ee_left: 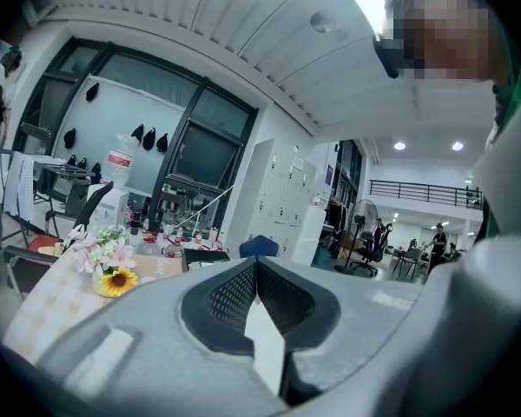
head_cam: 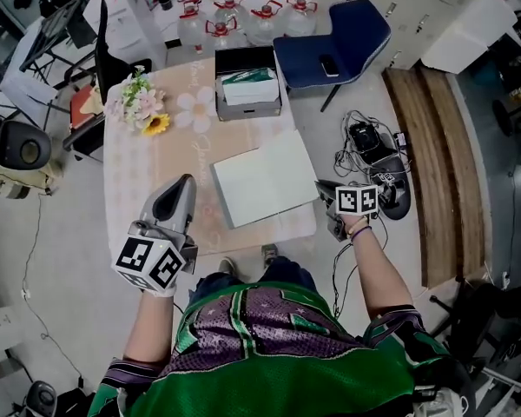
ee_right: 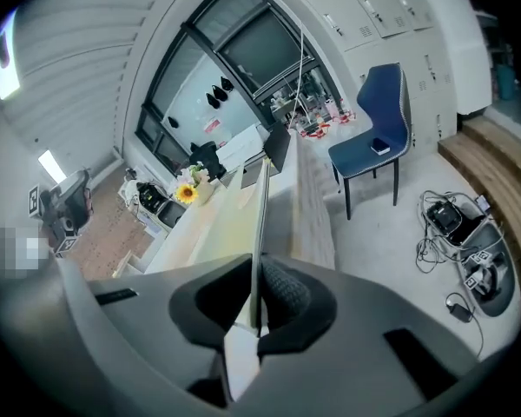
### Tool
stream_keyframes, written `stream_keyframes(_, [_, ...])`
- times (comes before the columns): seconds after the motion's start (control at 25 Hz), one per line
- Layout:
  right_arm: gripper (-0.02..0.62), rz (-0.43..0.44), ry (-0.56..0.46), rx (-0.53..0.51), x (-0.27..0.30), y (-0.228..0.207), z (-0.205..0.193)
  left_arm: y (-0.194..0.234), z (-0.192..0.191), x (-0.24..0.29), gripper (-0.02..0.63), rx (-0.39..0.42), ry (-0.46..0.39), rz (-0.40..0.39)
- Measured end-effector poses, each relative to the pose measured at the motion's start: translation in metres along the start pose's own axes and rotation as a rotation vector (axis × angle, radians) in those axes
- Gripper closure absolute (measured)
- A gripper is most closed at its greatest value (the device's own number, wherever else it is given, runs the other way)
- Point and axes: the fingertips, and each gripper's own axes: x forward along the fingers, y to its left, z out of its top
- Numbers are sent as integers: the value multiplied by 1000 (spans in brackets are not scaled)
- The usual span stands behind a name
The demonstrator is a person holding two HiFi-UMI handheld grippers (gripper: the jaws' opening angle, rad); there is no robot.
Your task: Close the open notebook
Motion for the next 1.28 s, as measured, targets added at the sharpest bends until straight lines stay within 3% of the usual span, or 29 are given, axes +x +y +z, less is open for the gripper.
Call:
stream_keyframes(0.44, [566, -88, -9, -93, -8, 43, 8, 31, 24, -39, 589, -10, -64, -18])
stream_keyframes(1.28, [562, -158, -114, -128, 5, 131, 5, 77, 44, -116, 589, -3, -128, -77])
